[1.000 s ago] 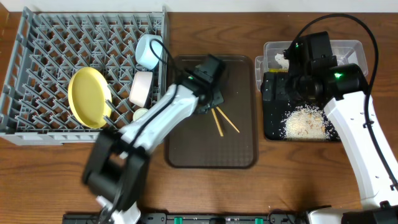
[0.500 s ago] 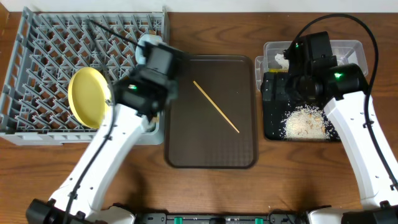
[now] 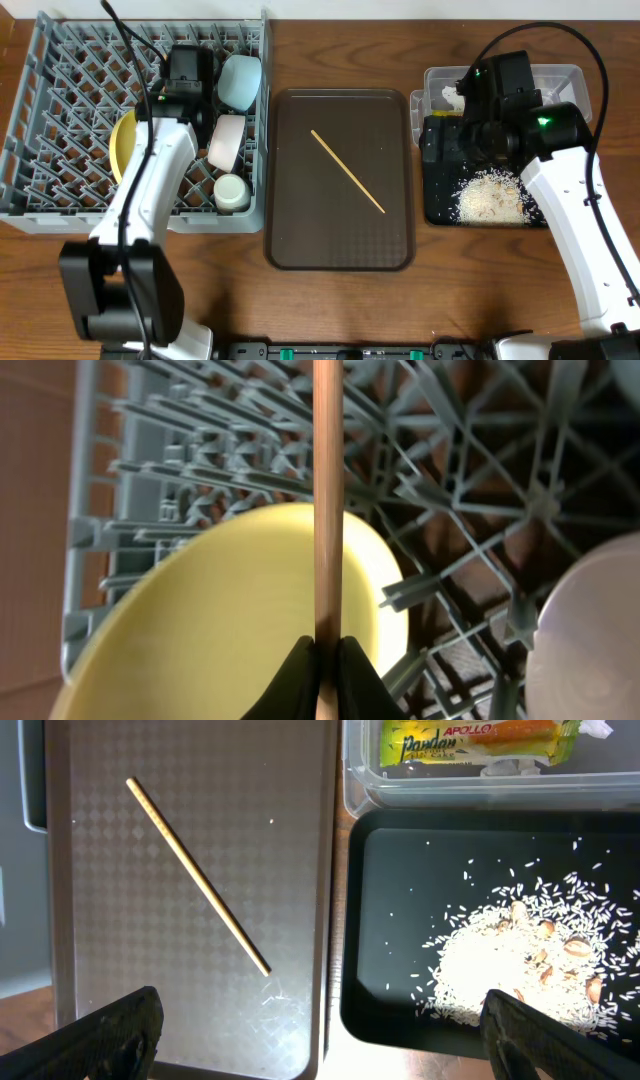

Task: Sort waste into correct bins and load items into the dishwasher
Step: 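Carry the chopstick to the rack and insert it upright, then release the chopstick and move the left gripper to the second chopstick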

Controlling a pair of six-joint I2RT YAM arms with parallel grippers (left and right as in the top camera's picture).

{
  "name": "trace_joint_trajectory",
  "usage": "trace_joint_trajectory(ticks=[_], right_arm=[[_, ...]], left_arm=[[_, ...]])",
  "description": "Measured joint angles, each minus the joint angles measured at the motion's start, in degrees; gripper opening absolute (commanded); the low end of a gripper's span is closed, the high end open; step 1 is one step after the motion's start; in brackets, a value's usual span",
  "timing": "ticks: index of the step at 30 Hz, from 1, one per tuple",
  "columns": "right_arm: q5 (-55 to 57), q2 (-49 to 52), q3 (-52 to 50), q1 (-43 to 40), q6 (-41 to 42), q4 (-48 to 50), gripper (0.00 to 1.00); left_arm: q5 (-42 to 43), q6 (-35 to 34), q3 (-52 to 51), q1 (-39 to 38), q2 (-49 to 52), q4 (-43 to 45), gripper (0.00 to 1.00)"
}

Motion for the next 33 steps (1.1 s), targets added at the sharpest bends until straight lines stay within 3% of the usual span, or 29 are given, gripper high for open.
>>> trace_joint_trajectory(ticks=[2,4,11,15,22,25,28,31,33], right_arm=[[0.0,0.0,-0.02,0.0,0.0,0.0,0.99],[0.0,0.0,0.0,0.0,0.0,0.0,0.99],[0.0,0.0,-0.02,0.0,0.0,0.0,0.99],[0.0,0.0,-0.02,0.0,0.0,0.0,0.99],[0.0,0.0,-0.02,0.0,0.0,0.0,0.99],[0.0,0.0,-0.02,0.0,0.0,0.0,0.99],[0.0,0.0,-0.02,0.0,0.0,0.0,0.99],[0.0,0.0,-0.02,0.0,0.0,0.0,0.99],[0.0,0.0,-0.02,0.0,0.0,0.0,0.99]], left_arm=[[0.76,1.9,-0.02,-0.11,0.83,0.5,0.3],[1.38,2.8,0.02,-0.63,0.85,1.22,0.35],[2.08,3.15,0.04,-2.78,-0.7,1.49,0.36],[3.28,-0.22,0.13,-4.22,-5.09,0.81,0.36],[21.51,-10.03,1.73,-9.55,-13.81,0.68,0.31],[26.38,-14.95,1.86,-13.31,-13.49,0.72,0.45],[29.18,-21.22,1.86,-17.57,-9.84,1.27,0.49],[31.41,-25.75,1.86,-21.22,-4.04,4.66,0.77],[33.0,-28.15,1.84,-23.15,-0.15,8.15,0.82]])
